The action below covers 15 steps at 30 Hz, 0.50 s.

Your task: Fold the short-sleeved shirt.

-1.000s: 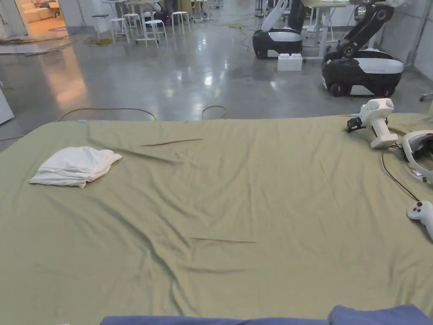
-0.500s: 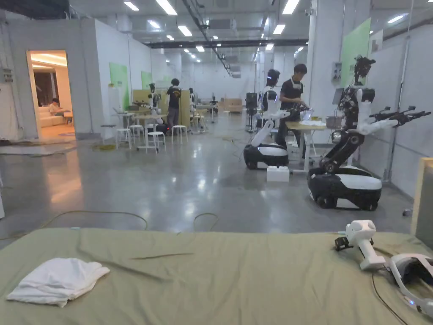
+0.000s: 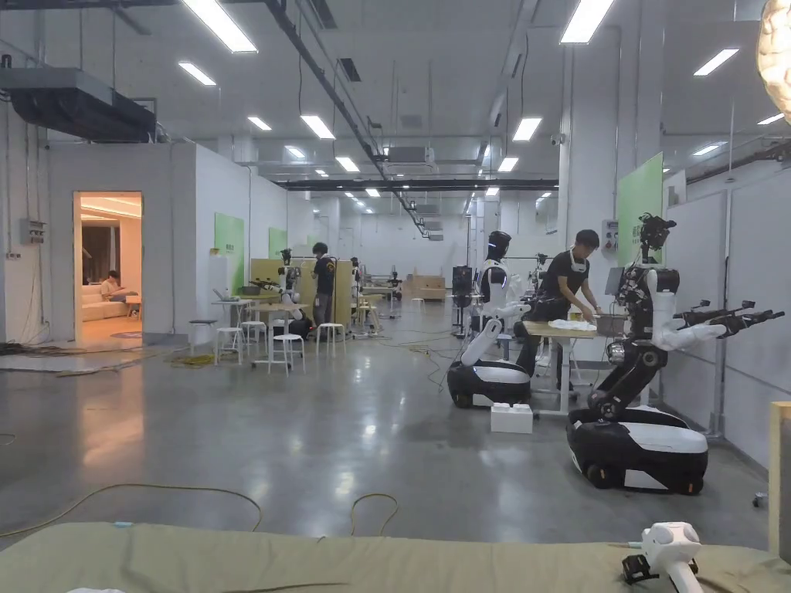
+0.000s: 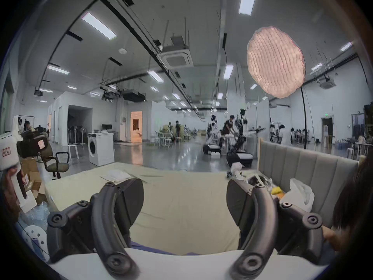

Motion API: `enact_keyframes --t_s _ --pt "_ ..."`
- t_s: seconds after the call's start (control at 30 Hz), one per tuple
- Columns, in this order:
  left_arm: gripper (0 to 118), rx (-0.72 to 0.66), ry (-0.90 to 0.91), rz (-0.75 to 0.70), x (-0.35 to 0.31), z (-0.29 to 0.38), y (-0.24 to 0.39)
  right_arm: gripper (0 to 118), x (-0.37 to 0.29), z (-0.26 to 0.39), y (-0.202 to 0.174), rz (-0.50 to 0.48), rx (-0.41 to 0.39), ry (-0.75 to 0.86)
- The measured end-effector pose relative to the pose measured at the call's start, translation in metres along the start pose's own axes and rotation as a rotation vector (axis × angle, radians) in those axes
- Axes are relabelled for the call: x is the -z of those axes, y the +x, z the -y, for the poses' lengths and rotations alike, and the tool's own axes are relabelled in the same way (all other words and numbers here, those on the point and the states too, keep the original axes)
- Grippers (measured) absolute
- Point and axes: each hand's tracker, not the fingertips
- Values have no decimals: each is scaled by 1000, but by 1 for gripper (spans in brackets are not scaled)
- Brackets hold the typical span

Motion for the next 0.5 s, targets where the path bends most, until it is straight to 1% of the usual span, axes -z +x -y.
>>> enact_keyframes --t_s 0.03,0.07,0.1,0.13,0.17,0.2,0.23,0.33,0.5 --pt "104 1 -15 2 0 -4 2 67 -2 -3 -3 1 -2 5" --pt "97 0 -28 1 -1 -7 4 50 -2 -6 -6 4 -11 12" --pt "76 -11 -29 8 -3 -9 5 21 -1 -4 -7 10 -26 13" --pt "48 -26 -32 27 -4 -12 5 9 -2 -5 -8 19 -39 17" --pt "13 -35 -23 36 -6 -12 6 7 -2 -4 -10 29 -52 27" --pt "0 -35 -21 34 -6 -13 7 5 -2 -4 -10 29 -55 25" --pt "0 -35 -15 19 -5 -12 9 0 -1 -4 -10 7 -50 8" --pt "0 -49 -34 58 0 -18 10 0 0 -1 -9 -7 -21 -1" --pt "0 -19 -32 58 2 -18 14 0 2 0 -9 -3 -16 -16"
